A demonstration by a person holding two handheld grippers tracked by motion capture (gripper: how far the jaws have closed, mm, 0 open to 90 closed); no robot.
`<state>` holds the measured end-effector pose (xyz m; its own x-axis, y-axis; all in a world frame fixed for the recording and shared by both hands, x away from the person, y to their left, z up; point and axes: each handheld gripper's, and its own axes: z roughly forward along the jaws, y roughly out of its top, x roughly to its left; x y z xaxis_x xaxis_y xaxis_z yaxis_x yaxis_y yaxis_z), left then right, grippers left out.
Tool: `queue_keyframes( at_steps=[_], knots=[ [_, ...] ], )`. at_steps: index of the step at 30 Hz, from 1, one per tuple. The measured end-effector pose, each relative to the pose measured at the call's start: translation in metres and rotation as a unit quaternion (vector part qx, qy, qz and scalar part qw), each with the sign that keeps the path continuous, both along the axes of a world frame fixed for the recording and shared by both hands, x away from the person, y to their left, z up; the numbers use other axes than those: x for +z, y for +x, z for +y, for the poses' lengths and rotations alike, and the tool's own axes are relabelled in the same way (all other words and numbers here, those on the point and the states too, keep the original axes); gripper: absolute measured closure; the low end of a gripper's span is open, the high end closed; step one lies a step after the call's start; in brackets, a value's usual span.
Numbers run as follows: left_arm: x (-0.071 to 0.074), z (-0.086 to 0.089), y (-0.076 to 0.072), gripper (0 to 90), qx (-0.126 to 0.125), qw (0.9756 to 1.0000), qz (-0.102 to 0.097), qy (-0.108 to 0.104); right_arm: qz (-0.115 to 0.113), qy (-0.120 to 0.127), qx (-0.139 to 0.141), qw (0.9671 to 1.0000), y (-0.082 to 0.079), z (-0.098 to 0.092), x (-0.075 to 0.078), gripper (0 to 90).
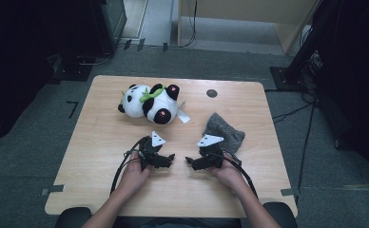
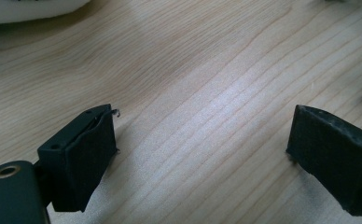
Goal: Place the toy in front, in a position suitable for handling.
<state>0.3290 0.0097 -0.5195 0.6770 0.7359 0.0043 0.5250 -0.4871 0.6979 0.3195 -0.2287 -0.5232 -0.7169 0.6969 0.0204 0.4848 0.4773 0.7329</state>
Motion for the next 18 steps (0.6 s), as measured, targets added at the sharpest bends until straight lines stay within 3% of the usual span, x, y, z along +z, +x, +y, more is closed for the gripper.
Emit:
queue_keyframes(
  at_steps=[18],
  knots=[
    [0.0, 0.0, 0.0, 7.3, 0.0, 1.0, 0.0, 0.0, -0.001, -0.001, -0.003, 1.0, 0.0009, 0.0013, -0.0003, 11.3]
  ],
)
